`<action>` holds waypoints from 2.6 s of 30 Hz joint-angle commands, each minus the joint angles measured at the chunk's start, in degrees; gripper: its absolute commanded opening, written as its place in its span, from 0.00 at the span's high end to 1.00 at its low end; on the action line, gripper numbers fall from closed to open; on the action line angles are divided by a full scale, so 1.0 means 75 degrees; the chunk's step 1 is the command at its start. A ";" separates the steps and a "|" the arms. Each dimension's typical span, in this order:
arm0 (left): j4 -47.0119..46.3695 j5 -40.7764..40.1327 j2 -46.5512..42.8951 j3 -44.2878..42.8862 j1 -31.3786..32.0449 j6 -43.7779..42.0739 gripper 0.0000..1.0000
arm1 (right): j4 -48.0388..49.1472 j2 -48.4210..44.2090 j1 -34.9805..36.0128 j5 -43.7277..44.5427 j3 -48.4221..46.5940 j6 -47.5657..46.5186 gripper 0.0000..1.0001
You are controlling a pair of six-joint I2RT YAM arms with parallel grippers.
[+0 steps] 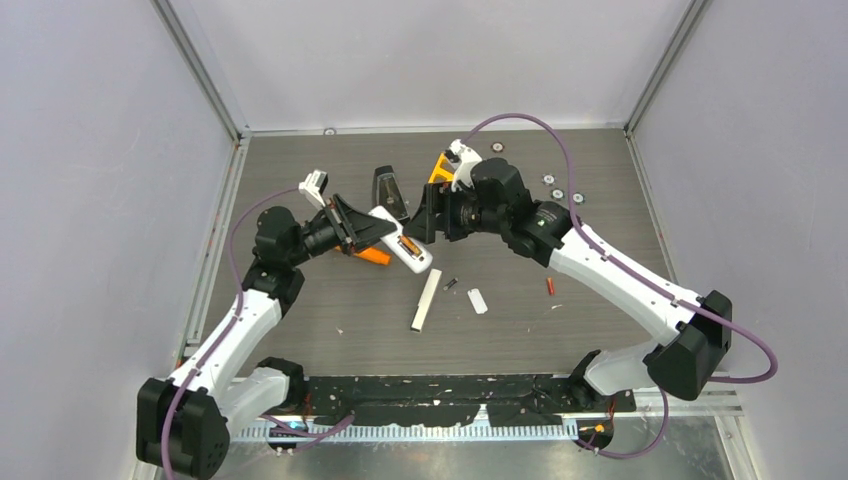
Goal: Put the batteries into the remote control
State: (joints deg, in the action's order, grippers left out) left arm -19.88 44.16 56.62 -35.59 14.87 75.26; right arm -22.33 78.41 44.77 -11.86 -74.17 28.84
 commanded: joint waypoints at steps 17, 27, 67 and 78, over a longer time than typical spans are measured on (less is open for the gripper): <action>-0.0551 0.0178 -0.0350 -0.0283 -0.0026 -0.0198 1.00 | 0.0210 -0.0169 -0.0247 -0.0217 -0.0168 0.1524 0.19; 0.0189 0.0029 -0.0277 -0.0184 -0.0026 0.0268 1.00 | 0.0651 -0.0202 -0.0362 -0.0325 0.0009 0.1864 0.18; -0.0323 0.0082 -0.0144 -0.0079 -0.0026 -0.0040 1.00 | 0.0269 -0.0385 0.0553 0.0211 -0.0786 -0.1377 0.45; -0.1444 -0.0002 -0.0344 0.0232 -0.0026 -0.0235 1.00 | -0.0060 0.0326 0.0074 -0.1784 -0.1207 0.0104 0.32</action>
State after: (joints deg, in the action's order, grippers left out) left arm -23.88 43.99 55.48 -34.44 14.87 74.54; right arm -22.35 79.35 45.25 -19.77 -80.55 25.28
